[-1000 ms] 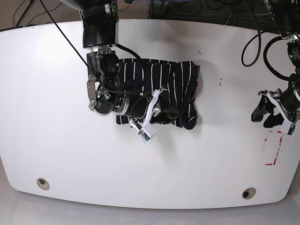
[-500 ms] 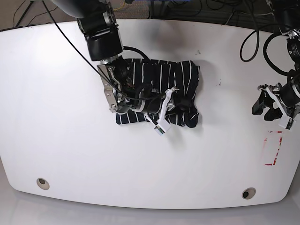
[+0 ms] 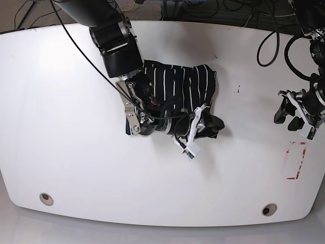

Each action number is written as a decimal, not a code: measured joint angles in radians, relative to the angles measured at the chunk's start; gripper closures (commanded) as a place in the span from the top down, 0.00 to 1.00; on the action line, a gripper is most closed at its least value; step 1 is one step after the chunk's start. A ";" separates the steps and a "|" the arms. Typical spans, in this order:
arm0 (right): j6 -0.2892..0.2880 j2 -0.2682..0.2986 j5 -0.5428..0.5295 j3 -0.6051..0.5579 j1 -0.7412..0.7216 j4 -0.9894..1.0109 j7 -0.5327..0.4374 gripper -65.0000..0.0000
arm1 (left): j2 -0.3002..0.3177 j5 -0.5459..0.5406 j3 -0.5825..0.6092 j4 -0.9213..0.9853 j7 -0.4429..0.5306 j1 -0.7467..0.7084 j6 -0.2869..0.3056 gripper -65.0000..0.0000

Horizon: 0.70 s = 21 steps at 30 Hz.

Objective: Layout the t-shirt on the table in an organized manner, then fold the t-shirt properly

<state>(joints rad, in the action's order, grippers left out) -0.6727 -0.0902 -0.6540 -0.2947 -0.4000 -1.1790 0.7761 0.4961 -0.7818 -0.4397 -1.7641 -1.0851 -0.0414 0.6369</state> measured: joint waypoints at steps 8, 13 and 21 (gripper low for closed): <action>-0.003 0.144 0.000 0.006 0.026 -0.261 0.101 0.28 | 0.005 0.004 0.139 -0.011 -0.003 0.002 0.057 0.47; -0.005 0.260 -0.005 0.005 0.087 -0.393 0.100 0.28 | -0.062 0.004 0.251 -0.058 -0.004 0.002 0.056 0.47; -0.004 0.391 0.014 0.006 0.162 -0.409 0.044 0.28 | -0.143 0.082 0.448 -0.059 0.002 0.009 -0.043 0.46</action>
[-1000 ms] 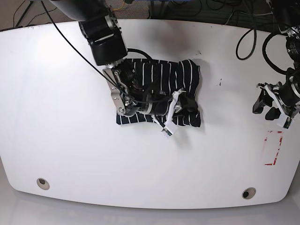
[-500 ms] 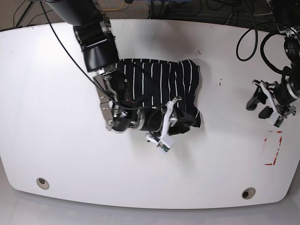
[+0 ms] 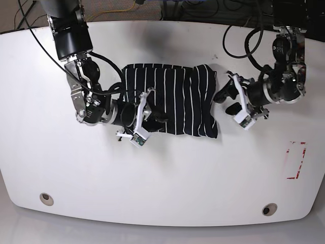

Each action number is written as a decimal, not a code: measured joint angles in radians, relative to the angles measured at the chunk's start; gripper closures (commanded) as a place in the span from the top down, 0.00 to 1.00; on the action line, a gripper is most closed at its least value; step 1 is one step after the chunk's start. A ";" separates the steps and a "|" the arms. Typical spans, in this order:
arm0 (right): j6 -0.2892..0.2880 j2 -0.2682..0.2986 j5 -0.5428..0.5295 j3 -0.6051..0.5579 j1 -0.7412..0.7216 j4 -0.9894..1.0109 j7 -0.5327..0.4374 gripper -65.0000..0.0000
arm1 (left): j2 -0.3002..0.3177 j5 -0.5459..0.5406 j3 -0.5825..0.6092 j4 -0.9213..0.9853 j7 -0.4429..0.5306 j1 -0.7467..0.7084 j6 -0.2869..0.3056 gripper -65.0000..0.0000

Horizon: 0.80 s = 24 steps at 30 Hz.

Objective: Layout the t-shirt on the table in an organized manner, then fold the t-shirt properly

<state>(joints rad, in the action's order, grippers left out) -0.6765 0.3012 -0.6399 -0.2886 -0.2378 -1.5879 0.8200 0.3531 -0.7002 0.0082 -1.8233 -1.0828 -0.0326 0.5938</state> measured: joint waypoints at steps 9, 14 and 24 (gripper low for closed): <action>-0.008 0.047 0.092 -0.005 0.028 0.061 -0.163 0.28 | -0.122 0.217 0.237 0.001 0.003 0.014 -0.010 0.38; -0.005 0.050 0.210 -0.002 0.031 0.149 -0.255 0.28 | -0.132 0.299 0.316 0.002 0.008 0.017 -0.011 0.38; -0.018 0.045 0.249 0.000 0.050 0.320 -0.420 0.18 | -0.116 0.347 0.348 0.132 0.010 0.062 0.108 0.38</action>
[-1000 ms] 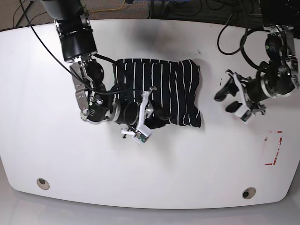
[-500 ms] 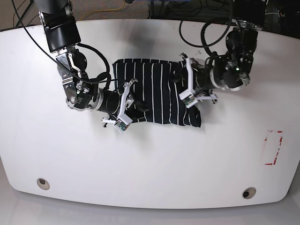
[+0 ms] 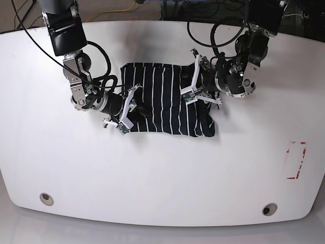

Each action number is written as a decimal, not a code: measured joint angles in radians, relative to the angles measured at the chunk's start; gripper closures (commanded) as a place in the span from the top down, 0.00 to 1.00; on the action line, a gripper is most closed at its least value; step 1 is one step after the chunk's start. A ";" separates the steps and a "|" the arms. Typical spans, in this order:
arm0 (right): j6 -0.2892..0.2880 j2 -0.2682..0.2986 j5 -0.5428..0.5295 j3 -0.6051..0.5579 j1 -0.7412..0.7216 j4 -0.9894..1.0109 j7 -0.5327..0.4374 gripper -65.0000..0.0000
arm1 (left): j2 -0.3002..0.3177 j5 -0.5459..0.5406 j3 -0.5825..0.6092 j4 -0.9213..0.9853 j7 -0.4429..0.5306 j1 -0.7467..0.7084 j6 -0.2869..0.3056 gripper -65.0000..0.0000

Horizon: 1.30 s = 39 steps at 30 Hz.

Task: Layout the t-shirt on the table in an organized manner, then fold the t-shirt properly
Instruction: 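Grasp opposite sides of the folded shirt with both grippers, then rotate and square the folded shirt with both grippers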

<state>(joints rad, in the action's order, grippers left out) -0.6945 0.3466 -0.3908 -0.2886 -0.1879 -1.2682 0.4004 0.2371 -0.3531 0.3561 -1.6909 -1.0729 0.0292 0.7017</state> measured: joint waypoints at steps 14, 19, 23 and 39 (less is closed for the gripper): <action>-0.003 -0.048 -0.003 0.185 0.220 -0.094 -0.053 0.13 | 0.073 0.014 -0.042 0.169 0.008 0.164 -0.001 0.38; -0.001 -0.101 0.004 0.243 0.309 -0.169 -0.043 0.13 | 0.074 0.017 -0.031 0.238 0.006 0.253 -0.002 0.38; -0.002 -0.144 0.013 0.281 0.356 -0.243 0.032 0.13 | 0.072 0.023 0.022 0.274 0.004 0.328 -0.004 0.38; -0.005 -0.210 0.019 0.409 0.329 -0.590 0.298 0.13 | 0.067 -0.083 -0.029 0.111 0.026 0.383 -0.006 0.38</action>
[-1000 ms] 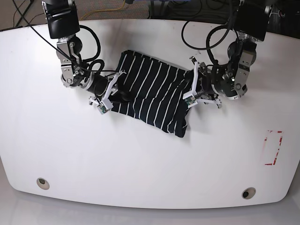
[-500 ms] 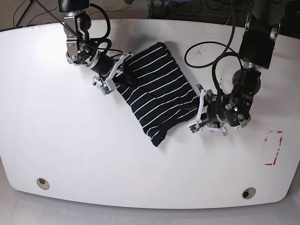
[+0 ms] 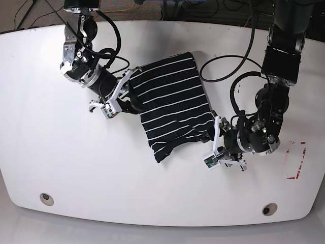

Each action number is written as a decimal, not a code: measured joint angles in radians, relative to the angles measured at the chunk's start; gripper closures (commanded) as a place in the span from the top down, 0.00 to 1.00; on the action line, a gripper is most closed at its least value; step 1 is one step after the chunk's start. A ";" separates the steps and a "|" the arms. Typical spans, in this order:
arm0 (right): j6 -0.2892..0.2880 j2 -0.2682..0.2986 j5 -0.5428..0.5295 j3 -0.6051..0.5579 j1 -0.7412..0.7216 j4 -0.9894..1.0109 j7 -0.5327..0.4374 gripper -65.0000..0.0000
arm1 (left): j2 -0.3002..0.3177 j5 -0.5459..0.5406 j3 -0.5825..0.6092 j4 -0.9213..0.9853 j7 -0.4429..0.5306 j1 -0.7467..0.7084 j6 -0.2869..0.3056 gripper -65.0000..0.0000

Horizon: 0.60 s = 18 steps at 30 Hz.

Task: Layout the t-shirt on the table in an organized manner, then fold the t-shirt properly
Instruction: 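Rotate and square the folded shirt with both grippers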

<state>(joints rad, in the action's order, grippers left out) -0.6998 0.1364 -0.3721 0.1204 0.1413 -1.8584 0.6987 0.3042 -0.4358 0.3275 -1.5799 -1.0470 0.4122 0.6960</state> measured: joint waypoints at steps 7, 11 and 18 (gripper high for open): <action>0.005 0.008 0.005 0.004 -0.045 0.084 0.009 0.13 | -0.032 -0.016 -0.038 -0.115 -0.012 -0.194 0.002 0.38; 0.005 0.002 0.008 -0.001 -0.049 0.157 -0.008 0.13 | -0.065 0.039 -0.066 -0.146 -0.022 -0.302 0.001 0.38; 0.008 -0.011 0.005 -0.001 -0.044 0.261 -0.086 0.13 | -0.101 0.123 -0.071 -0.138 0.066 -0.391 0.002 0.38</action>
<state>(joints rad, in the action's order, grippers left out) -0.6922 0.1257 -0.3668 0.1196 0.0971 -1.5974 0.6128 0.2031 -0.3130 0.2565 -1.7184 -0.9810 0.0208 0.6975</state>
